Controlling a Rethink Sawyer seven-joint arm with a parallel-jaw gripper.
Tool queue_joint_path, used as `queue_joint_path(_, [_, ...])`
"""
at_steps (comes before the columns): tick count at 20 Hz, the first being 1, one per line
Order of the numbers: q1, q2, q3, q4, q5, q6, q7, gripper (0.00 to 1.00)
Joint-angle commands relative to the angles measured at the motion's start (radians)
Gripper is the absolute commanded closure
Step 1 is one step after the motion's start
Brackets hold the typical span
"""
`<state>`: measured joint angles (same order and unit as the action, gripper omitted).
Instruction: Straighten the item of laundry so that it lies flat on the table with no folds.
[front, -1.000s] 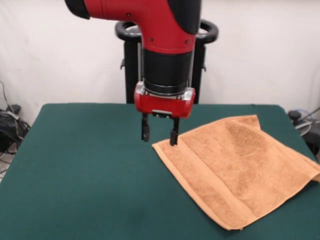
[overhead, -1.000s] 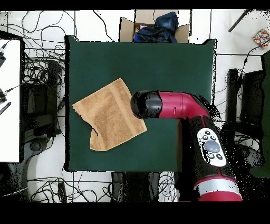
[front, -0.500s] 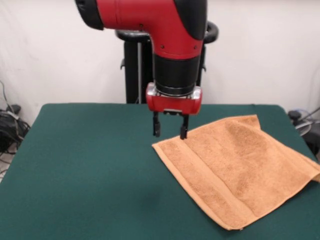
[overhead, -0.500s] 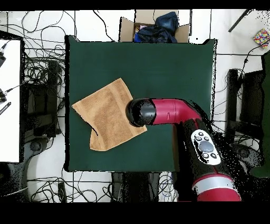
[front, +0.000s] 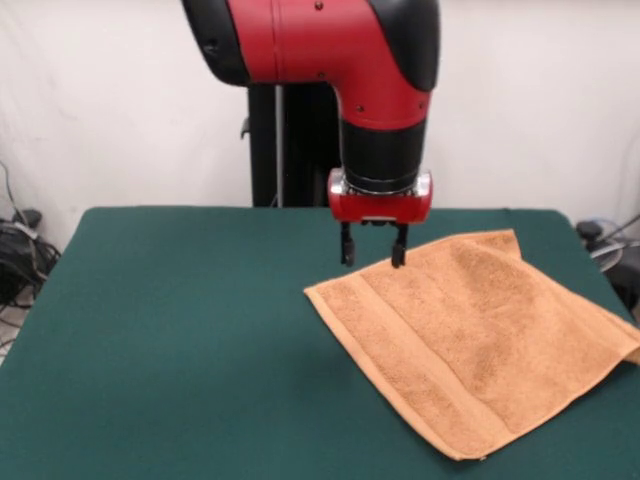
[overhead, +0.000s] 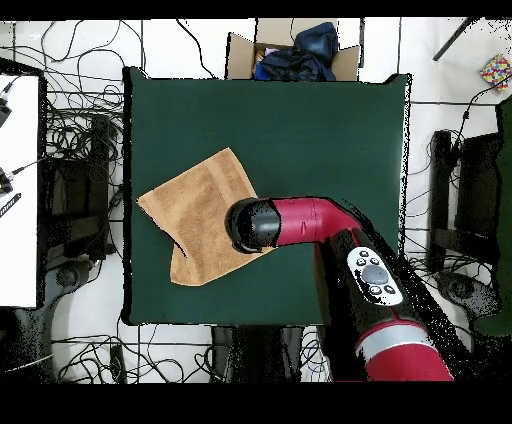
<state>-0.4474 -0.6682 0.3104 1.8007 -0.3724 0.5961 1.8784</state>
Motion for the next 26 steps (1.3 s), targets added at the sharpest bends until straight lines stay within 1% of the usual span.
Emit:
queue_joint_path(1, [-0.041,0.053,0.071,0.042,-0.086,-0.089,-0.088,0.0])
queue_joint_path(7, [-0.075,0.082,0.089,0.008,-0.113,-0.068,-0.116,0.0])
queue_joint_path(12, [-0.095,0.133,0.086,-0.009,-0.167,-0.085,-0.116,0.0])
queue_joint_path(18, [-0.092,0.176,0.066,0.016,-0.23,-0.151,-0.065,0.0])
queue_joint_path(24, [-0.07,0.225,0.045,0.006,-0.272,-0.198,-0.017,0.0])
queue_joint_path(26, [-0.064,0.226,0.038,0.008,-0.278,-0.208,-0.003,0.0])
